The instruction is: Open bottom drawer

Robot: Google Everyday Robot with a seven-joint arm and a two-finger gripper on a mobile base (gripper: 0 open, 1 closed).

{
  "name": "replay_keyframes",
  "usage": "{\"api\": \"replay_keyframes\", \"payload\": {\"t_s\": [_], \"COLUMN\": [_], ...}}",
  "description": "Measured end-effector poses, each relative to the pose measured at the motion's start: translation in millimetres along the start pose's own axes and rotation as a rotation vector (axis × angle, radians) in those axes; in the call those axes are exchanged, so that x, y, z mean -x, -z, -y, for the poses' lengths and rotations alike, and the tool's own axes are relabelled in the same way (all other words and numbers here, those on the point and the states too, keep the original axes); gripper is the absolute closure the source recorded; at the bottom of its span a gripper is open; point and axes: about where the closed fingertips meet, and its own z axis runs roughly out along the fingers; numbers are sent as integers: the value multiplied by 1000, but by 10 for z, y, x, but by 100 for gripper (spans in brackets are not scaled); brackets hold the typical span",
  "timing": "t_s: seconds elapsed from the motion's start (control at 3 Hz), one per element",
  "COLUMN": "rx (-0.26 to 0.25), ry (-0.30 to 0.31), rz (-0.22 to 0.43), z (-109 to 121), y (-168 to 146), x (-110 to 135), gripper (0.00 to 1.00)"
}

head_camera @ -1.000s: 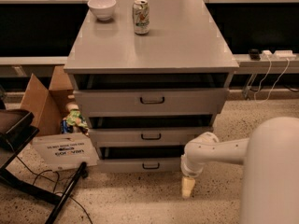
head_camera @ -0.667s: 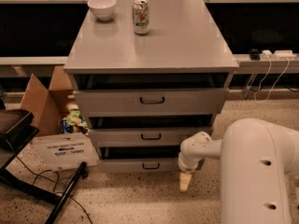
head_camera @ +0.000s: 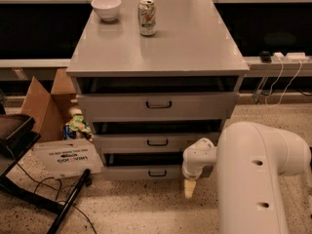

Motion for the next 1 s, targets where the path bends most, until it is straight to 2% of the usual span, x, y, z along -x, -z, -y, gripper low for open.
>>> {"api": "replay_keyframes", "payload": {"t_s": [0.67, 1.0], "rx": [36, 48], "ry": [4, 15], "rz": [-12, 6], "z": [322, 487], "y": [-565, -763], "x": [78, 91], "gripper": [0, 27]}}
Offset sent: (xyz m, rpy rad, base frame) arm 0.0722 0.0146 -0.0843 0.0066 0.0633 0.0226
